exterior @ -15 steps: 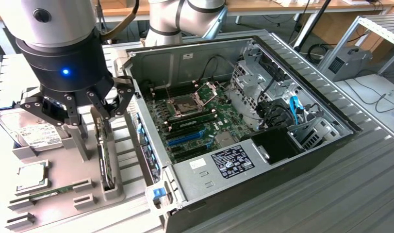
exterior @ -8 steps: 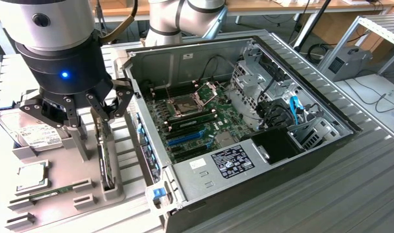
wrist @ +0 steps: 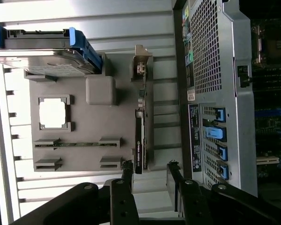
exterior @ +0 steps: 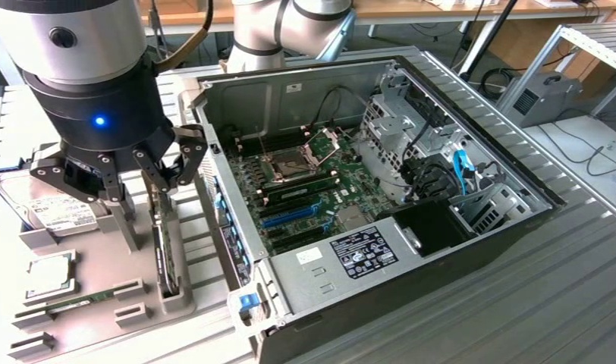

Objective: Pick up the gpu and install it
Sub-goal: 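Pick up the gpu and move the gpu toward the slot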

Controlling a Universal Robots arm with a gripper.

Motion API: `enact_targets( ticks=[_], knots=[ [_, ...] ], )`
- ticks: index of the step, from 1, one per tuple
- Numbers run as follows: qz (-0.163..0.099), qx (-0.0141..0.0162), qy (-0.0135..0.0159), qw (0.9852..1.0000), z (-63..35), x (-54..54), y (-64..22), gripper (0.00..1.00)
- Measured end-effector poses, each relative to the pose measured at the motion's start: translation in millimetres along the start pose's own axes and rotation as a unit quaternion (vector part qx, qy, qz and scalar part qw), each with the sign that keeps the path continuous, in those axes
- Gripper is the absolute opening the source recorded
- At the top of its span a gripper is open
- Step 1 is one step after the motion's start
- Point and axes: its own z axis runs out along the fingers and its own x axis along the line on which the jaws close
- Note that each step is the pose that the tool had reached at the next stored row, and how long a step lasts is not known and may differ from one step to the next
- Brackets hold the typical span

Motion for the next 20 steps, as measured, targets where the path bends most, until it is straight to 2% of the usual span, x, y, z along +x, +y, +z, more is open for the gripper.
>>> enact_targets(
  ticks=[20],
  knots=[
    [0.000, 0.0000, 0.0000, 1.0000, 9.6, 6.8, -0.8, 0.42]
  ],
)
